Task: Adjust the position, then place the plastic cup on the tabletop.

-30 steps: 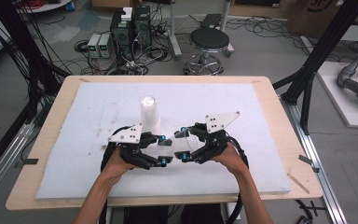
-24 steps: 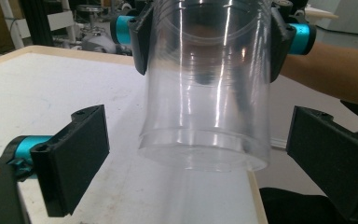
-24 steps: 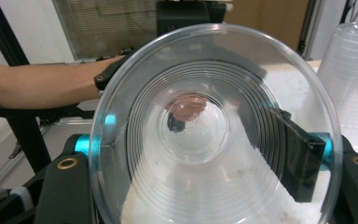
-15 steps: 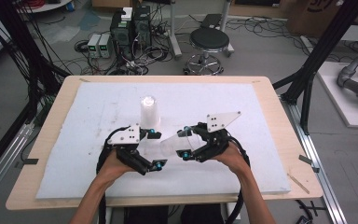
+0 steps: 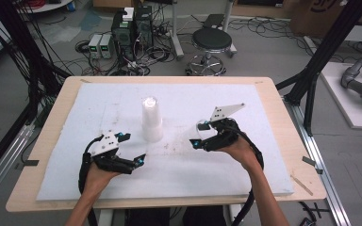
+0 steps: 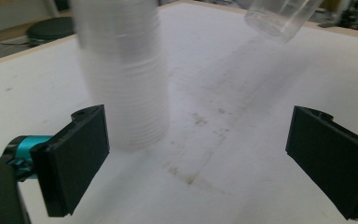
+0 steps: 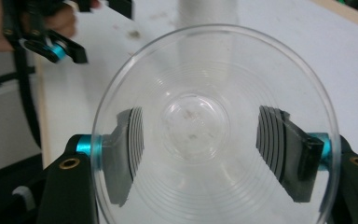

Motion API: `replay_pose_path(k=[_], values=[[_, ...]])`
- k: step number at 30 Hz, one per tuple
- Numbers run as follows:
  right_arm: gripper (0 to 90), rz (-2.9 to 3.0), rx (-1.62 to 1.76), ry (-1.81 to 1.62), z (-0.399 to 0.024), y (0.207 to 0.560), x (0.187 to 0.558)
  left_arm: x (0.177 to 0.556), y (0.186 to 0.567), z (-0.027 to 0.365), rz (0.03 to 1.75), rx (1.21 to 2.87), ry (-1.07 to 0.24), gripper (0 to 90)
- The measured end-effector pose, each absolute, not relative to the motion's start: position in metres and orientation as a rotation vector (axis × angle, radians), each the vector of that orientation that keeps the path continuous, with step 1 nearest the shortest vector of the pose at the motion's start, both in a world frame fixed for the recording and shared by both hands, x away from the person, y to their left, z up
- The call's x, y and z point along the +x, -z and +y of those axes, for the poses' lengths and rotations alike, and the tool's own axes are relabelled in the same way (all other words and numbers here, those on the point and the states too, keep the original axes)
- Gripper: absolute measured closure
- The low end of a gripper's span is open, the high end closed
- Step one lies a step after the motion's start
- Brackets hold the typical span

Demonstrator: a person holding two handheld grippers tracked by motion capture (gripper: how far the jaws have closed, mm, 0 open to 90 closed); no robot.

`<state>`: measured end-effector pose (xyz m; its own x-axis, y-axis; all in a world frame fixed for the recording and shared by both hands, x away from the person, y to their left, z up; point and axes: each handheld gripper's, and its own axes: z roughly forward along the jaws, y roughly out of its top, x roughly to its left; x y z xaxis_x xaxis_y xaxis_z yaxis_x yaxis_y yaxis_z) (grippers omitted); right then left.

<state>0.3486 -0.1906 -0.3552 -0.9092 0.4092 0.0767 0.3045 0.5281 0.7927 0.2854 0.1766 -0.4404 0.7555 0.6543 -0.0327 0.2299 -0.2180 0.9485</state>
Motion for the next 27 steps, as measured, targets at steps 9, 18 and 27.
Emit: replay_pose_path(k=[9,18,27], values=[[32.5,2.647,0.778,-1.089,-0.192,0.351,0.359,0.279,0.455,0.190,0.824,1.703,-0.553,6.0],[32.8,2.644,0.847,-1.030,-0.190,0.347,0.363,0.281,0.466,0.196,0.887,1.706,-0.518,6.0],[32.8,2.640,0.862,-1.017,-0.190,0.346,0.364,0.283,0.465,0.199,0.891,1.702,-0.504,6.0]])
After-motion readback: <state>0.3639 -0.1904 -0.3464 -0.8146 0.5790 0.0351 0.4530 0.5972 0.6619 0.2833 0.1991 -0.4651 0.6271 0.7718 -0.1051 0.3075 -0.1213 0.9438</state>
